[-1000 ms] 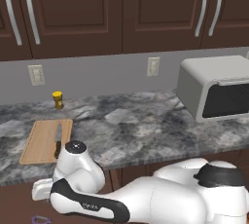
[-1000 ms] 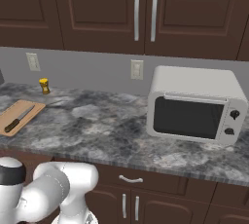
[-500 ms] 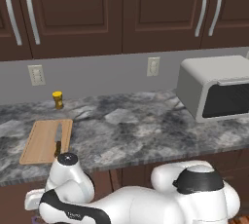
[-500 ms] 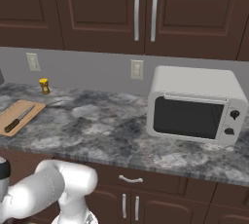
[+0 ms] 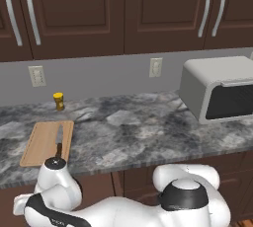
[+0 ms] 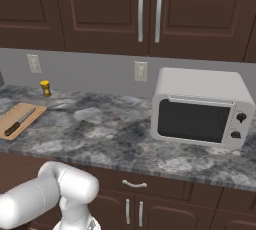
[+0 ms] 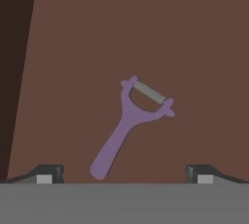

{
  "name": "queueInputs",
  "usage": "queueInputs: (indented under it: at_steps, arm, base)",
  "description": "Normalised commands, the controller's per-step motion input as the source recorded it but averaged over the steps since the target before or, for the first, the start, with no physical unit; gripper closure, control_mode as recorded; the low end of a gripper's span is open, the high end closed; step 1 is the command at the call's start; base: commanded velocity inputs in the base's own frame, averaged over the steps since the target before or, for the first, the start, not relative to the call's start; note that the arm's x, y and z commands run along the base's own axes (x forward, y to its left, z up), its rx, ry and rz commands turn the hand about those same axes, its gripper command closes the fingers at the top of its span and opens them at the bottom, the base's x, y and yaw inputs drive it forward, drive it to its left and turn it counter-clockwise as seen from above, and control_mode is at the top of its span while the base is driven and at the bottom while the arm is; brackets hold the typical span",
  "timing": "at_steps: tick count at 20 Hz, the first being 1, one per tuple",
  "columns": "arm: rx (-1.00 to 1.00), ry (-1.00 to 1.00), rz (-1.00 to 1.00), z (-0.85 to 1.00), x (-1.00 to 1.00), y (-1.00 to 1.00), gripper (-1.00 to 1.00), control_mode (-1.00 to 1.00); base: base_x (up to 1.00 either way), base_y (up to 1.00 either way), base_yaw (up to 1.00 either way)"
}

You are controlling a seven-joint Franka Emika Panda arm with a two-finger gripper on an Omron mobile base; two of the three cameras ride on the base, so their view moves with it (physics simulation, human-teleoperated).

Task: Open the drawer on the left and place the cutting tools on the cutting board.

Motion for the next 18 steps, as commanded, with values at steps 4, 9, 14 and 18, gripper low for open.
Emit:
queueInputs:
  at_steps: [4, 9, 14, 18]
  arm:
    - [0.0, 0.0, -0.02, -0.13, 0.0, 0.02, -1.0, -1.0]
    - [0.0, 0.04, -0.06, -0.62, 0.0, 0.0, -1.0, -1.0]
    - [0.0, 0.06, -0.05, -0.52, -0.04, 0.0, -1.0, -1.0]
    - [-0.01, 0.0, -0.05, -0.19, 0.0, 0.07, -1.0, -1.0]
  base:
    - [0.0, 0.0, 0.0]
    - [0.0, 0.0, 0.0]
    - [0.0, 0.0, 0.0]
    - [0.0, 0.0, 0.0]
